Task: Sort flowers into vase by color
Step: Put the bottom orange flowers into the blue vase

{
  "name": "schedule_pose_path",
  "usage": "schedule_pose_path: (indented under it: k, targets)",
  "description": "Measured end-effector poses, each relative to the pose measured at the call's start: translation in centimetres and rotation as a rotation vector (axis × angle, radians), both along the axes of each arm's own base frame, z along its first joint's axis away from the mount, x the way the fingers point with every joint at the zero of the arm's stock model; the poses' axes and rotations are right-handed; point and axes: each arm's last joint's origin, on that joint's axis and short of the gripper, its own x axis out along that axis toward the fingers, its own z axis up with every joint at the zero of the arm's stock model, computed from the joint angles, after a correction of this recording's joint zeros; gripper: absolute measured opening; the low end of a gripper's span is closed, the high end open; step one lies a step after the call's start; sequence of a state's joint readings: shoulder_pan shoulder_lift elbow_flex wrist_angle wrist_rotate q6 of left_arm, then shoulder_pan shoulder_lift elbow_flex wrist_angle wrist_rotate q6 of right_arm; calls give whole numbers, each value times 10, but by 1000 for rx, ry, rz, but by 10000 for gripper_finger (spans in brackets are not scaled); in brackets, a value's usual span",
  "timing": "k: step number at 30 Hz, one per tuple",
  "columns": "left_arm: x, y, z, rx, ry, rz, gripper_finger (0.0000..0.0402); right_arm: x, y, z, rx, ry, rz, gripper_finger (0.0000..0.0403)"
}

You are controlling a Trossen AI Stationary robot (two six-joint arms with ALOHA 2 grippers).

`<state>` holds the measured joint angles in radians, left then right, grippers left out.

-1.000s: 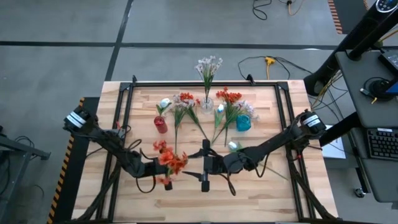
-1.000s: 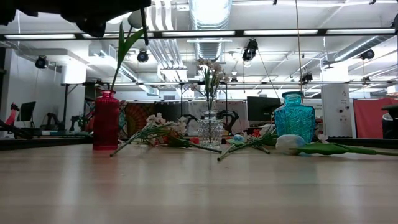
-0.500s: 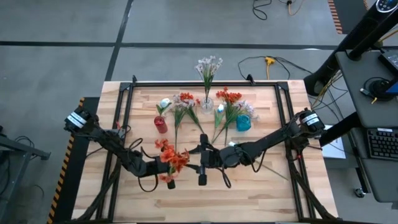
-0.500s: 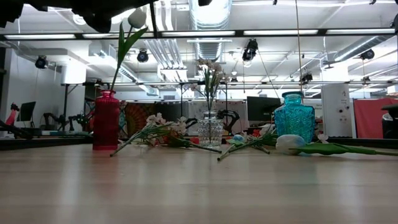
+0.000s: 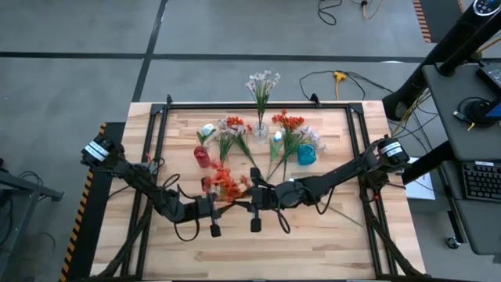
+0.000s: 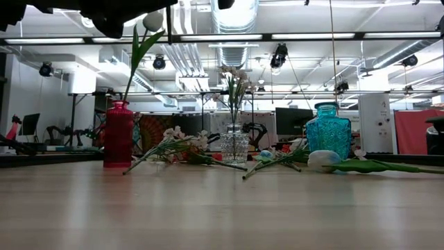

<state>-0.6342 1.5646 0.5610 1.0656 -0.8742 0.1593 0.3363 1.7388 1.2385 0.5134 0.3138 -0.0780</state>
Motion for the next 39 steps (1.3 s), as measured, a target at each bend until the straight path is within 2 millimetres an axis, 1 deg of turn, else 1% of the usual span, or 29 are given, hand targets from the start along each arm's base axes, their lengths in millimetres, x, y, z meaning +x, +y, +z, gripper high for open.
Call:
schedule_pose_path:
  k: [5,10,15,18,21,24,27,31,33,39]
  targets:
    - [-1,1,3,-25,-18,10,96,-6,-6,6,-2,50,-8,16]
    - [-3,2,8,-46,-29,8,152,-19,-15,24,-6,93,-27,15]
    - [-5,2,12,-41,-24,2,189,-40,-30,41,-47,139,-157,15]
    - [-7,1,14,-43,-28,-3,195,-54,-42,44,-49,133,-210,15]
    - [-9,0,15,-45,-29,-9,196,-71,-57,41,-26,105,-241,15]
    - [-9,0,16,-47,-32,-12,197,-92,-74,34,17,57,-311,15]
    - [-9,0,16,-48,-32,-11,197,-114,-90,25,58,27,-436,15]
    - [-9,0,16,-44,-25,-4,197,-142,-101,17,99,-13,-668,15]
    - [-9,1,16,-44,-25,-3,197,-153,-104,14,118,-33,-750,15]
    - [-9,1,15,-42,-21,7,197,-174,-111,5,148,-78,-924,15]
